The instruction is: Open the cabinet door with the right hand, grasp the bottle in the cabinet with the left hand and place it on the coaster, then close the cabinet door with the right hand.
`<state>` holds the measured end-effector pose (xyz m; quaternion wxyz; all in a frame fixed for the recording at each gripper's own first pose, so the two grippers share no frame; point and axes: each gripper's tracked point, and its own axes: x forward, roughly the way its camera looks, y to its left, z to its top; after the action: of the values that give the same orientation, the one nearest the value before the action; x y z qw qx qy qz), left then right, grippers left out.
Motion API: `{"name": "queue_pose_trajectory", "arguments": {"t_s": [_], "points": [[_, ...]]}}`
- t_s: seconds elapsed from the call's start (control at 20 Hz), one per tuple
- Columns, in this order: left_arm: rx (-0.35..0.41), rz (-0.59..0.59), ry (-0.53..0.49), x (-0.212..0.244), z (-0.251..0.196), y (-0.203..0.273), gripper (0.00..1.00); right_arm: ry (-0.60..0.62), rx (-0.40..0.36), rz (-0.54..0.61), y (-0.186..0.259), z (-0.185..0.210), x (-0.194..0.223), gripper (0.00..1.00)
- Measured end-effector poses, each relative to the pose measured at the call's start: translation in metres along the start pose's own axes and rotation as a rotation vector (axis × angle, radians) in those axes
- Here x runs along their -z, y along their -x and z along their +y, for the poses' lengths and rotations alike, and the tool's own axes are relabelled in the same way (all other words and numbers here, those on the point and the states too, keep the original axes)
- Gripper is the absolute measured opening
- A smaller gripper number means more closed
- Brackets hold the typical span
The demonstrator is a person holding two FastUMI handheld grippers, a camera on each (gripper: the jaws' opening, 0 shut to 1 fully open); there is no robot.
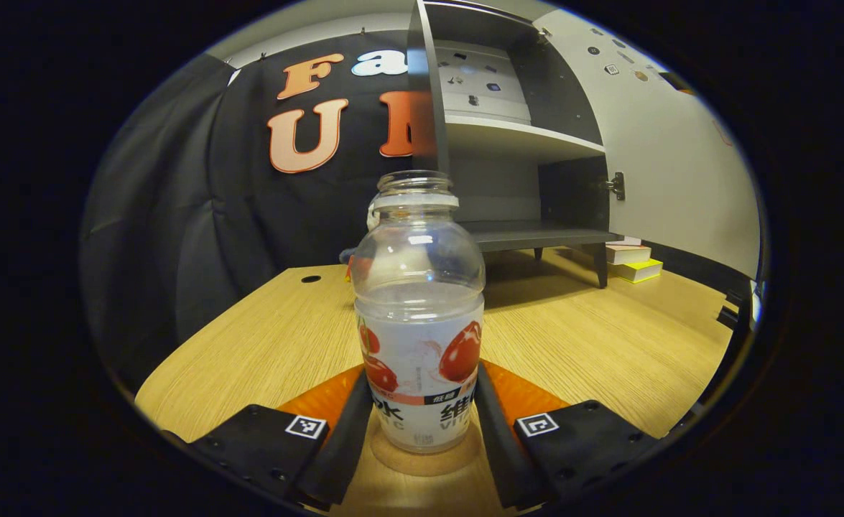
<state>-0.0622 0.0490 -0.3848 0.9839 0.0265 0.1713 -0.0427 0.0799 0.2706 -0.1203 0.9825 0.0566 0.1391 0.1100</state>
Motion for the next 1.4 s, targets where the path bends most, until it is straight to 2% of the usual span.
{"name": "queue_pose_trajectory", "arguments": {"t_s": [0.1, 0.4, 0.45, 0.65, 0.7, 1.0, 1.4], "points": [[0.003, 0.010, -0.003, 0.001, -0.003, 0.000, 0.82, 0.003, -0.001, 0.001, -0.001, 0.000, 0.000, 0.89], [-0.012, 0.028, 0.018, 0.000, -0.001, 0.003, 0.85, -0.010, 0.007, -0.012, 0.002, -0.006, -0.004, 0.93], [-0.014, 0.021, 0.020, -0.004, -0.001, 0.004, 0.89, -0.011, 0.011, -0.015, 0.004, -0.008, -0.005, 0.93], [-0.016, 0.004, -0.020, -0.026, 0.001, 0.006, 0.93, -0.021, 0.026, -0.031, 0.011, -0.016, -0.009, 0.93], [-0.018, 0.001, -0.026, -0.032, 0.002, 0.007, 0.97, -0.021, 0.033, -0.039, 0.014, -0.019, -0.011, 0.94], [-0.037, -0.092, -0.045, -0.096, 0.002, 0.016, 0.98, -0.041, 0.063, -0.108, 0.035, -0.041, -0.032, 0.93], [-0.089, -0.211, 0.030, -0.188, 0.003, 0.043, 0.98, -0.057, 0.115, -0.180, 0.074, -0.092, -0.069, 0.93]]}}
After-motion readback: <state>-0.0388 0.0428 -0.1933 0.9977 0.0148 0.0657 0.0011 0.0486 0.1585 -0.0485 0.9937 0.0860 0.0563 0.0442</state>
